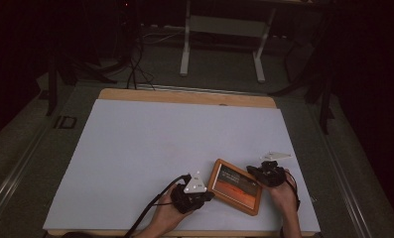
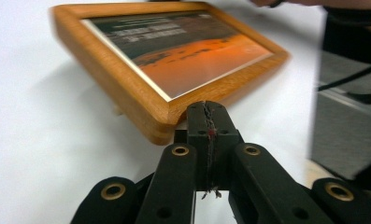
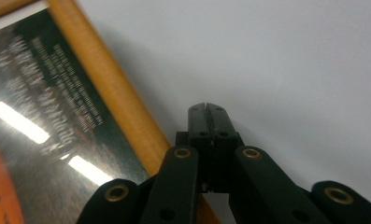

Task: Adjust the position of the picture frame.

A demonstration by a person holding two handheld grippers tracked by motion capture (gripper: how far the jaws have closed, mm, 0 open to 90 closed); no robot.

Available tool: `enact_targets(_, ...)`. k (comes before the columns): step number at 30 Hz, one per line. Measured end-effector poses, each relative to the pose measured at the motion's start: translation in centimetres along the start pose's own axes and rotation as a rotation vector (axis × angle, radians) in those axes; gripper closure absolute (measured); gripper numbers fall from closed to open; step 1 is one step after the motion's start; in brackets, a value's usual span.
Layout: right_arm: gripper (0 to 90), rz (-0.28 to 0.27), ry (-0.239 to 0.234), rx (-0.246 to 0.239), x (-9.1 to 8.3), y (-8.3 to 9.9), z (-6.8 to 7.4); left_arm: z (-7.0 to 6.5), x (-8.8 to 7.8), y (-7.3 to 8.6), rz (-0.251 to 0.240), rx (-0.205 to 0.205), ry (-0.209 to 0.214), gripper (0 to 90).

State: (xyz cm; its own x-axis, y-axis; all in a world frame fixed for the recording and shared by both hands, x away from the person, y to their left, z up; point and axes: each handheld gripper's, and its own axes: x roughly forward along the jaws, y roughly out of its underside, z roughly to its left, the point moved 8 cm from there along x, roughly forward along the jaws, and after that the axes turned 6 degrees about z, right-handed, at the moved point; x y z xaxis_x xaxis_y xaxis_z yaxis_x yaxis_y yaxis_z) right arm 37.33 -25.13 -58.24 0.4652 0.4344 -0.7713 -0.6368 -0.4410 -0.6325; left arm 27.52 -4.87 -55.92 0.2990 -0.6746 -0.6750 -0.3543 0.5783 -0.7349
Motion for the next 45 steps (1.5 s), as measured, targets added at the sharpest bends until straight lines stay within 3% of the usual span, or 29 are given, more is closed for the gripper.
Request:
enact_targets(10,90.0,0.008,0.008,0.033,-0.4,0.5,-0.5,2.4,1.1,-1.4,-0.010,0.000,-0.072,89.7)
enact_targets(15,90.0,0.020,-0.005,0.032,-0.4,0.8,-0.5,3.8,1.4,-1.9,-0.009,-0.037,-0.126,89.7)
enact_targets(18,89.8,0.033,0.002,0.026,-0.3,0.8,-0.5,4.2,1.5,-2.1,-0.008,-0.090,-0.140,89.5)
enact_targets(20,87.8,0.026,0.005,0.031,-0.4,0.7,-0.5,4.2,1.4,-2.1,-0.011,-0.109,-0.130,77.9)
enact_targets(21,82.0,0.021,0.030,0.035,-0.5,0.5,-0.8,4.1,1.2,-2.1,-0.018,-0.153,-0.137,68.4)
enact_targets(25,71.8,-0.011,0.046,0.059,-1.0,-0.1,-1.0,3.8,1.1,-1.8,-0.044,-0.238,-0.100,54.2)
enact_targets(27,65.1,-0.035,0.048,0.069,-1.3,-0.5,-1.0,3.8,1.2,-1.5,-0.051,-0.267,-0.118,45.2)
enact_targets(30,56.9,-0.083,0.034,0.072,-1.9,-1.3,-0.8,4.0,1.7,-1.3,-0.035,-0.298,-0.119,30.7)
enact_targets(31,50.7,-0.102,0.007,0.074,-2.1,-1.6,-0.6,4.1,2.3,-1.1,-0.024,-0.333,-0.111,28.1)
enact_targets(36,41.1,-0.113,-0.061,0.064,-2.1,-2.0,0.2,3.9,3.3,-1.1,-0.011,-0.366,-0.063,23.6)
enact_targets(37,38.1,-0.108,-0.082,0.055,-1.9,-2.0,0.4,3.8,3.6,-1.1,-0.014,-0.384,-0.035,23.6)
enact_targets(38,33.2,-0.082,-0.117,0.046,-1.4,-1.9,0.9,3.7,3.6,-1.2,-0.018,-0.391,-0.024,22.8)
enact_targets(41,26.9,-0.037,-0.153,0.040,-0.5,-1.7,1.5,3.5,4.0,-1.3,-0.020,-0.412,0.019,22.8)
enact_targets(45,20.7,-0.015,-0.223,0.048,0.2,-1.7,2.1,3.0,4.5,-1.5,-0.015,-0.420,0.062,23.2)
